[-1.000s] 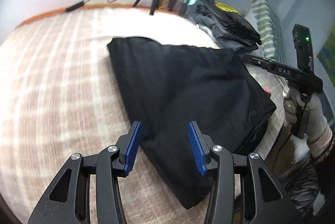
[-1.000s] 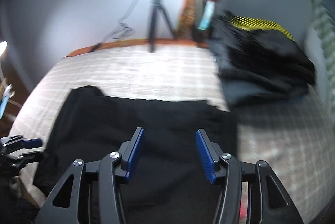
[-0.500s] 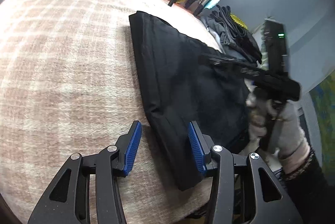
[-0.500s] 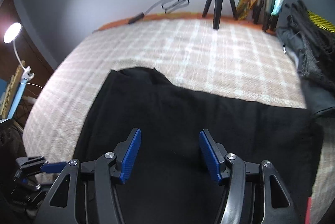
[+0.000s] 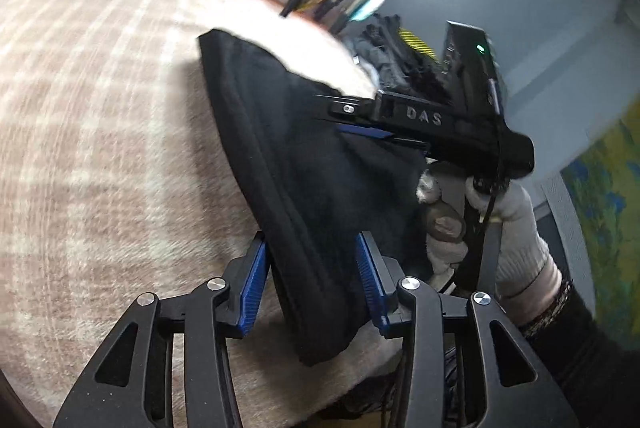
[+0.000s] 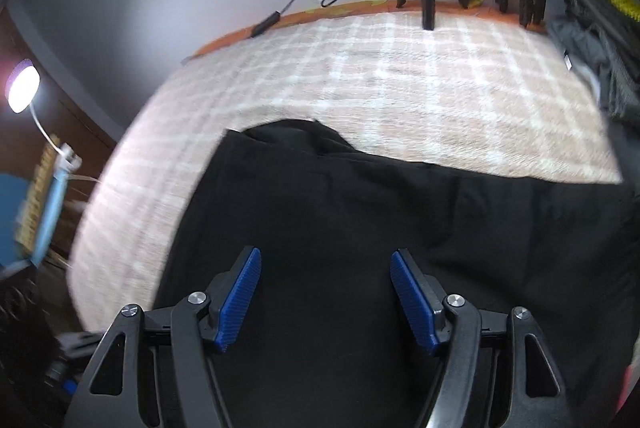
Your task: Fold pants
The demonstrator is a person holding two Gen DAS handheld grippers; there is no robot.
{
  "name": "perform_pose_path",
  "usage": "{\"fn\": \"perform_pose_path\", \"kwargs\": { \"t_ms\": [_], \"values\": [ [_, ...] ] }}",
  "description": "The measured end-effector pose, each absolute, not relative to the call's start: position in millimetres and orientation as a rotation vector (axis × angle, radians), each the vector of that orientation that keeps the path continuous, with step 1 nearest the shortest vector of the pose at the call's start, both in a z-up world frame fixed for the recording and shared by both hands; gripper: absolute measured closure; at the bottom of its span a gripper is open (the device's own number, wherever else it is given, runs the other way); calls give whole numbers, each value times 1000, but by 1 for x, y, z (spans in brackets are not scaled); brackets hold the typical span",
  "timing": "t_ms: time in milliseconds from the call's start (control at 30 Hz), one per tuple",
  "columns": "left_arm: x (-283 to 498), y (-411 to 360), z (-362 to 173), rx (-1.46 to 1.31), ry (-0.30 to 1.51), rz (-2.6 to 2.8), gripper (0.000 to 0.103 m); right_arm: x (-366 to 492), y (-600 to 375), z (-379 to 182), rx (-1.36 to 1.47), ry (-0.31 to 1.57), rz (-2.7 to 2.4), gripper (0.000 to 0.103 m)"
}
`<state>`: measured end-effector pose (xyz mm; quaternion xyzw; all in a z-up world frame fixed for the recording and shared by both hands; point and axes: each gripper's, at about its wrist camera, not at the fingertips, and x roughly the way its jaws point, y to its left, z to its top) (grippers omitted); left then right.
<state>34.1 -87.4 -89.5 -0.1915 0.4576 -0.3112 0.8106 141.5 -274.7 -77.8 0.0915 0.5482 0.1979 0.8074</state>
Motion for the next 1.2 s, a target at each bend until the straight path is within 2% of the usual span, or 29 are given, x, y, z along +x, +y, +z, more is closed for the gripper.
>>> {"fn": "perform_pose_path", "kwargs": {
  "t_ms": [233, 533, 633, 700, 767, 900, 967, 1200],
  "values": [
    [30, -107, -79, -298, 903, -689, 63, 132, -257, -59, 308, 1168, 566, 32],
    [26, -127, -78, -217, 853, -710, 63, 129, -224, -62, 298, 1221, 647, 33],
    [24, -131, -76, -194, 844, -710, 63, 130, -217, -67, 274, 1241, 649, 43],
    [23, -131, -78, -184, 844, -706, 63, 130, -213, -73, 251, 1263, 641, 58],
    [22, -132, -79, -177, 846, -707, 63, 131, -214, -78, 240, 1274, 627, 64],
    [15, -133, -76, -154, 858, -722, 63, 132, -220, -81, 244, 1262, 610, 90],
    [10, -130, -72, -153, 872, -727, 63, 131, -226, -80, 257, 1250, 599, 99],
    [-14, -101, -29, -254, 820, -772, 60, 126, -245, -58, 283, 1167, 572, 101]
  ]
}}
